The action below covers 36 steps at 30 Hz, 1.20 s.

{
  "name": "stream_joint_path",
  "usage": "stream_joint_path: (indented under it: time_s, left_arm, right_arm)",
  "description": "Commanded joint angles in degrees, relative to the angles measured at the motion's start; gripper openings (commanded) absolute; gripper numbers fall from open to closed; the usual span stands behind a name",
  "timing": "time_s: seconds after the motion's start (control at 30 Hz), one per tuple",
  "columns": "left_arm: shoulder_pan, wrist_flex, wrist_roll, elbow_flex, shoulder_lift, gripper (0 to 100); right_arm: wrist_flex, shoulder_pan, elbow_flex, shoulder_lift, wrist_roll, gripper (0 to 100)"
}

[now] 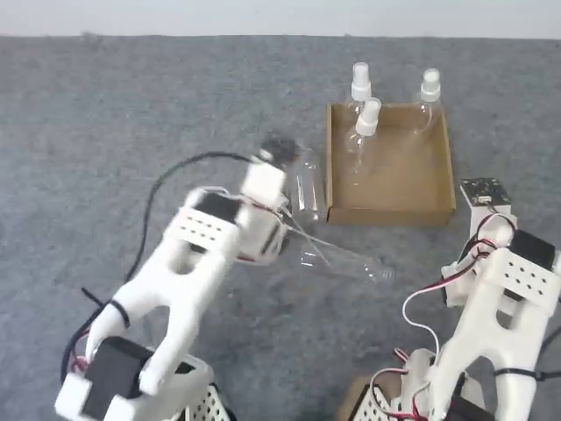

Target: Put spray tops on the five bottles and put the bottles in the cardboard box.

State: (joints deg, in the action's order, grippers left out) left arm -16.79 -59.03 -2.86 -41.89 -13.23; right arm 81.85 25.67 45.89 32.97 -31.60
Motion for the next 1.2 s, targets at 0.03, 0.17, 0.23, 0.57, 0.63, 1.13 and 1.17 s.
stream_joint_path:
  time_s: [0.03,0.17,0.23,0.57,0.63,1.13,1.17]
  left_arm:
    - [-10.3,5.5,4.4,-3.4,-0.4,21]
    - [-18.9,5.9,7.9,-0.9,0.4,21]
    - [-22.2,5.4,9.1,2.3,3.1,21]
    - [-31.6,5.0,11.2,22.1,24.2,21]
    - [-33.0,5.0,11.2,23.8,25.1,21]
    - [-34.7,-2.6,11.1,26.9,21.8,21]
    - [-34.7,-2.6,11.1,26.1,20.2,21]
  right_arm:
    - [0.0,0.2,-0.5,0.6,-0.6,23.5]
    - [0.6,0.2,-0.4,0.6,-0.4,23.5]
    - [0.7,0.2,-0.4,0.6,-0.3,23.5]
    - [0.7,0.5,-0.4,0.6,3.7,23.5]
    - [0.7,0.6,-0.4,0.6,4.0,23.5]
    - [-3.4,-2.2,-1.1,0.6,20.7,23.5]
    - [-3.0,-3.3,-1.6,0.6,20.8,23.5]
